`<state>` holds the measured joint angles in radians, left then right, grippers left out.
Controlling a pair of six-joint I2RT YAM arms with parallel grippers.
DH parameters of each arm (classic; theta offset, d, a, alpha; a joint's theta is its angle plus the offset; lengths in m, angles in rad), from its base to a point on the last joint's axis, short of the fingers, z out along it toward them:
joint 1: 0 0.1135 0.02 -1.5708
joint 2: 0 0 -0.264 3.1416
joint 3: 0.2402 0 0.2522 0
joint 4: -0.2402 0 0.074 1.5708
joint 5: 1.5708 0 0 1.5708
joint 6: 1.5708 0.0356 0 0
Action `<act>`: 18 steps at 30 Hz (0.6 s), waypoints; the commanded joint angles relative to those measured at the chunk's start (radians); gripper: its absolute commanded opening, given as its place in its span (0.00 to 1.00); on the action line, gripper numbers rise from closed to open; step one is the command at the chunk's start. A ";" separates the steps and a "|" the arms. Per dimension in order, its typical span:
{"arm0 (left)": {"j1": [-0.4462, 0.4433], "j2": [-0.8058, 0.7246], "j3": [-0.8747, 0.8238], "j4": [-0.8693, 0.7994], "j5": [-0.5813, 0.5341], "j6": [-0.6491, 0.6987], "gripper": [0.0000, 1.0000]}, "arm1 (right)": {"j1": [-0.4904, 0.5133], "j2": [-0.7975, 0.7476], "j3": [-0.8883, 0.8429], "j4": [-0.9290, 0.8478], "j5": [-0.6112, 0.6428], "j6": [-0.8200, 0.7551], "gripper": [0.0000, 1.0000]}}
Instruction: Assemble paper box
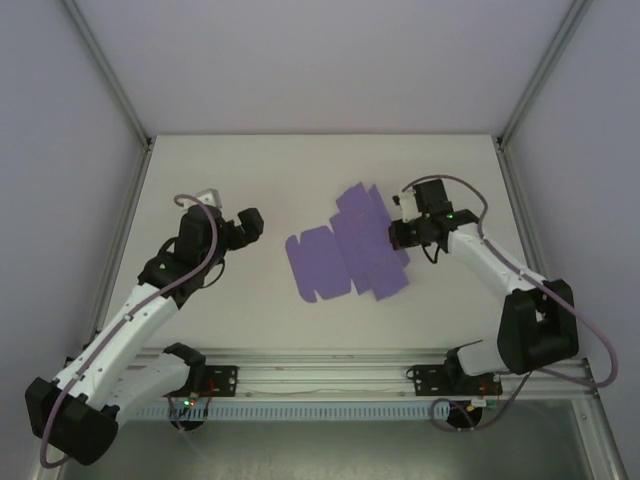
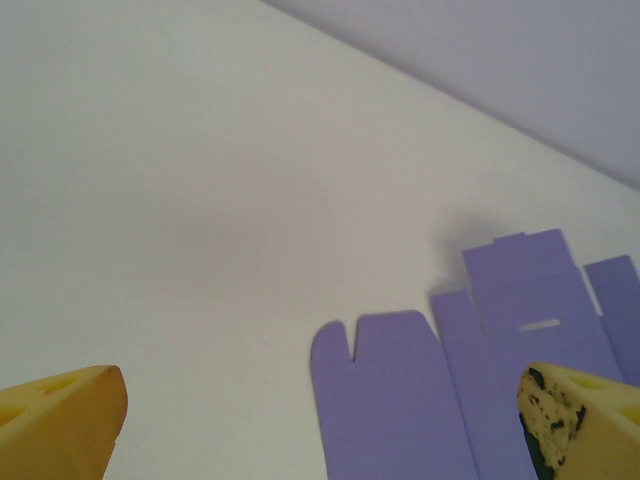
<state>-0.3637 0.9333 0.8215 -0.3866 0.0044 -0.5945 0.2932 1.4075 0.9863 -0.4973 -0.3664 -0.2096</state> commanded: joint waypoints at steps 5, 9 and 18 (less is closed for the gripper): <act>0.027 0.050 -0.028 0.138 0.210 -0.010 1.00 | 0.155 -0.015 -0.109 0.365 0.452 -0.641 0.00; 0.041 0.120 -0.001 0.171 0.286 -0.022 1.00 | 0.283 0.042 -0.216 0.682 0.604 -0.865 0.00; 0.053 0.299 0.099 0.253 0.485 -0.024 1.00 | 0.403 0.143 -0.309 0.985 0.456 -0.979 0.00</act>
<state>-0.3180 1.1851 0.8581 -0.2119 0.3710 -0.6048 0.6529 1.5208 0.6979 0.3004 0.0845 -1.1061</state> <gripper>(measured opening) 0.995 0.041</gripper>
